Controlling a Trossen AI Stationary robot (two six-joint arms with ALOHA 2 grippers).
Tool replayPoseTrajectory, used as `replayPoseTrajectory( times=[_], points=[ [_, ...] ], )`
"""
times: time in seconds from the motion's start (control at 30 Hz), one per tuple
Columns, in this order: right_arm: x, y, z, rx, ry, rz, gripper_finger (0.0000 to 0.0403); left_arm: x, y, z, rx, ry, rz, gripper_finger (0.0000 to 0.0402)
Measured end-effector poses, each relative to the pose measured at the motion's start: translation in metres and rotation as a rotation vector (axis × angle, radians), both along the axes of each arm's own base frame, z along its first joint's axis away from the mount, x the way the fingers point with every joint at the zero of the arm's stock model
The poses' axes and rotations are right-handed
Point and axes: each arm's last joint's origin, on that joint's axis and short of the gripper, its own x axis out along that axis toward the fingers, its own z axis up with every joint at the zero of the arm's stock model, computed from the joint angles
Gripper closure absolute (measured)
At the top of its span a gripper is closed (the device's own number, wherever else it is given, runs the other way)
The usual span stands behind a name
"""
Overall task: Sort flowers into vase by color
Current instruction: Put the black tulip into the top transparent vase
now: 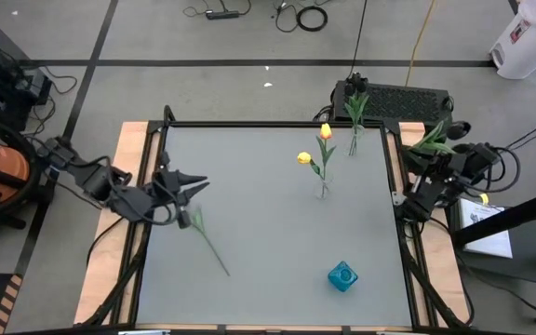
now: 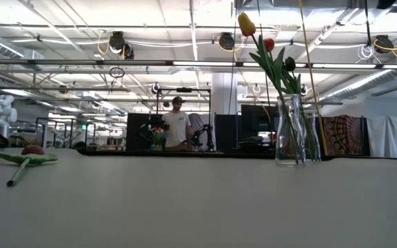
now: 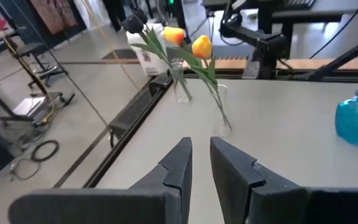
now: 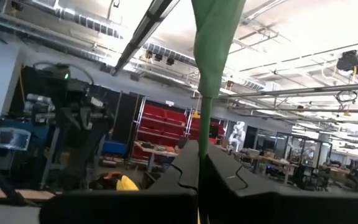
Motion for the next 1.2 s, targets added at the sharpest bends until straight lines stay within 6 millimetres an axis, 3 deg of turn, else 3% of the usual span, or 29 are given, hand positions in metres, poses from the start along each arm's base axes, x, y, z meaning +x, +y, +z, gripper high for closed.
replayPoseTrajectory(
  times=[0.23,0.53,0.93,1.2],
  points=[
    [0.007,0.005,-0.014,-0.002,0.006,-0.067,0.0403,-0.020,0.004,-0.031,-0.019,-0.093,0.009,0.0336],
    [0.018,0.011,-0.035,-0.004,0.005,-0.154,0.0403,-0.020,0.003,-0.071,-0.026,-0.129,0.012,0.0336],
    [0.049,0.020,-0.042,-0.018,0.076,-0.266,0.0403,-0.014,0.000,-0.086,0.023,-0.187,-0.012,0.0336],
    [0.050,0.009,-0.029,-0.064,-0.066,-0.373,0.0403,-0.013,-0.001,-0.109,0.024,-0.205,-0.014,0.0336]
  ],
)
